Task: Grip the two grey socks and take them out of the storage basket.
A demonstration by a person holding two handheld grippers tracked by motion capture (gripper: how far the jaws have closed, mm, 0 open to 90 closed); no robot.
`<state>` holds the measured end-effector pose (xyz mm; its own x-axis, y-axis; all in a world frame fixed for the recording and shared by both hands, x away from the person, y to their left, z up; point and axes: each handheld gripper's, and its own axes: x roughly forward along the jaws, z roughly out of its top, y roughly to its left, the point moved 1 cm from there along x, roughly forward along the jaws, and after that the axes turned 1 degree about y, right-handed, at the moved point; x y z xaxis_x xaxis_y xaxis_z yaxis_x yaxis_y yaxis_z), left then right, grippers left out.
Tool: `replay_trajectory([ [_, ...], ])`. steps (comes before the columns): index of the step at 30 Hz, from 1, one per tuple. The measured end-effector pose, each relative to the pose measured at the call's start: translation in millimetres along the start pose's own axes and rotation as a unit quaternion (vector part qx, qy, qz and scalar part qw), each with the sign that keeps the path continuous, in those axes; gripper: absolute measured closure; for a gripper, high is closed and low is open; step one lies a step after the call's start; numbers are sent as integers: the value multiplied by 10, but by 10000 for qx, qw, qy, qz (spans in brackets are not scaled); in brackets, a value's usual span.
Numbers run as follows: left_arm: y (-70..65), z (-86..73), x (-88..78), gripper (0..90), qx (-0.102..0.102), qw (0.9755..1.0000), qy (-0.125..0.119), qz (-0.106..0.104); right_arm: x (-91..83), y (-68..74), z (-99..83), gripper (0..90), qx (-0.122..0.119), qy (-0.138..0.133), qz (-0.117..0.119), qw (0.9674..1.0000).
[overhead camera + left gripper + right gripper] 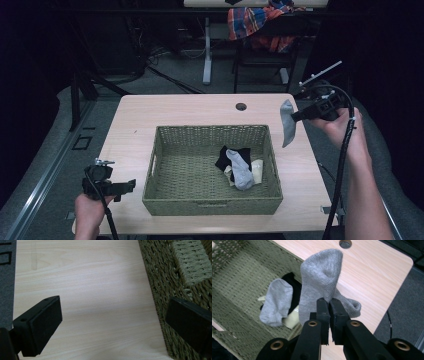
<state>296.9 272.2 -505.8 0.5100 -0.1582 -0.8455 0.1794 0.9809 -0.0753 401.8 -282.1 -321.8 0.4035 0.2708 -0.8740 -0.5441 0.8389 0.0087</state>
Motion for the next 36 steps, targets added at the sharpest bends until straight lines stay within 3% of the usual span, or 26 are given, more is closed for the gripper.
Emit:
replay_trajectory([
  [9, -3, 1, 0, 11, -15, 10000, -22, 9, 177, -168, -182, 870, 354, 159, -10, 9992],
  [17, -3, 1, -2, 12, -14, 10000, -29, 8, 437, -280, -287, 869, 523, 553, -89, 9971],
  [31, -11, 6, -4, 12, 34, 10000, -22, -11, 1021, -380, -461, 870, 654, 1344, -73, 9887],
  [36, -13, 7, -3, 11, 41, 10000, -18, -24, 1272, -396, -522, 870, 765, 1468, -15, 9862],
])
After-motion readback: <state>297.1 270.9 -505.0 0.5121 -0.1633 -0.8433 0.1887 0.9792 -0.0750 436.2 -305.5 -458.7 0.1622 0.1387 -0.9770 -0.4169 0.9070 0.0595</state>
